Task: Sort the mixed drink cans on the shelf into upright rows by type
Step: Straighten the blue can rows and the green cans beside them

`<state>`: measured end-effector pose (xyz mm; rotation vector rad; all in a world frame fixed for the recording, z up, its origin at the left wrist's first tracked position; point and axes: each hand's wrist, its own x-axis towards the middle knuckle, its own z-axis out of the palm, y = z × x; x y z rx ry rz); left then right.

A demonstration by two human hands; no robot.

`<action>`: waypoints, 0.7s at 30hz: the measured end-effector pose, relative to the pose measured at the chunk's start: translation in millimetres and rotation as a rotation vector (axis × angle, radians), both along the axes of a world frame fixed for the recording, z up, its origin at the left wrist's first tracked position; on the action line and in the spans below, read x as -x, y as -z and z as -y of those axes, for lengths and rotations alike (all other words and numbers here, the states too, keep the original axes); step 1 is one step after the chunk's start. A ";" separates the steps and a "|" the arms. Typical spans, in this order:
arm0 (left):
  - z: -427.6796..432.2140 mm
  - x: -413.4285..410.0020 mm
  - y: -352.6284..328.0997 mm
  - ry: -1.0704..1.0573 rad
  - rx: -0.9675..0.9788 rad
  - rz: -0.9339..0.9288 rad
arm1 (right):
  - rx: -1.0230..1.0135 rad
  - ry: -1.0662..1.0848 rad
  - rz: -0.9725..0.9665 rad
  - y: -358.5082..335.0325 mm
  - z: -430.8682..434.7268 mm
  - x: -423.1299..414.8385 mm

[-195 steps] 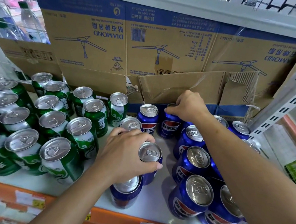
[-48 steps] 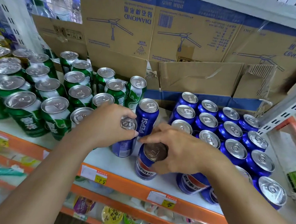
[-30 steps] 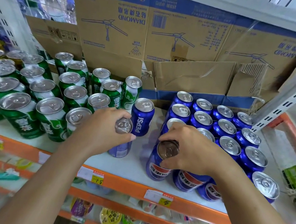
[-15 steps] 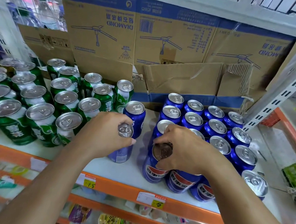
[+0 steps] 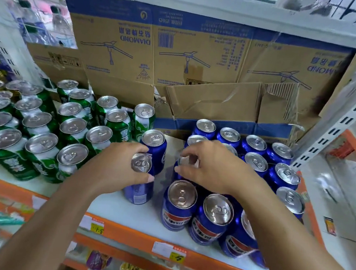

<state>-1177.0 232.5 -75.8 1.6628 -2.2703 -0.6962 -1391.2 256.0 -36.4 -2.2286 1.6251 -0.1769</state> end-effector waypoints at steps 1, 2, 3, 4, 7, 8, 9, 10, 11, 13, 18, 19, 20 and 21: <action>0.2 -1.0 -1.4 -0.001 -0.027 0.008 | -0.003 -0.010 -0.016 -0.8 9.5 -3.0; 1.0 -2.1 -2.9 -0.001 -0.041 0.011 | 0.002 -0.022 -0.026 -0.4 20.1 -7.8; 2.6 -2.9 -4.5 0.000 -0.045 0.016 | 0.010 -0.034 -0.036 1.1 30.2 -14.2; 4.4 -3.4 -6.1 0.001 -0.045 0.027 | 0.016 -0.044 -0.051 3.9 40.3 -21.1; 12.5 -6.0 -8.5 0.017 -0.032 0.060 | 0.046 -0.069 -0.042 13.8 68.6 -37.2; 15.6 -7.6 -8.2 0.025 -0.028 0.061 | 0.042 -0.087 -0.034 15.5 76.2 -42.0; 18.5 -9.3 -7.8 0.034 -0.030 0.061 | 0.019 -0.114 -0.038 16.0 82.9 -46.0; 21.7 -11.2 -7.3 0.043 -0.031 0.061 | -0.025 -0.142 -0.065 16.7 89.2 -48.9; 25.6 -13.3 -7.3 0.055 -0.028 0.066 | -0.070 -0.164 -0.106 16.4 94.0 -51.7; 34.2 -18.4 -7.7 0.084 -0.007 0.090 | -0.111 -0.173 -0.162 15.7 100.9 -56.6; 51.8 -23.3 -9.2 0.153 0.015 0.127 | -0.035 0.061 -0.148 12.1 118.6 -58.8; 54.5 -22.3 -9.6 0.175 0.028 0.135 | -0.020 0.114 -0.147 12.4 122.4 -58.8; 57.5 -20.8 -10.3 0.195 0.046 0.144 | -0.006 0.164 -0.151 13.0 125.9 -58.6; 60.7 -18.7 -11.1 0.215 0.067 0.152 | 0.002 0.218 -0.156 14.8 129.4 -58.1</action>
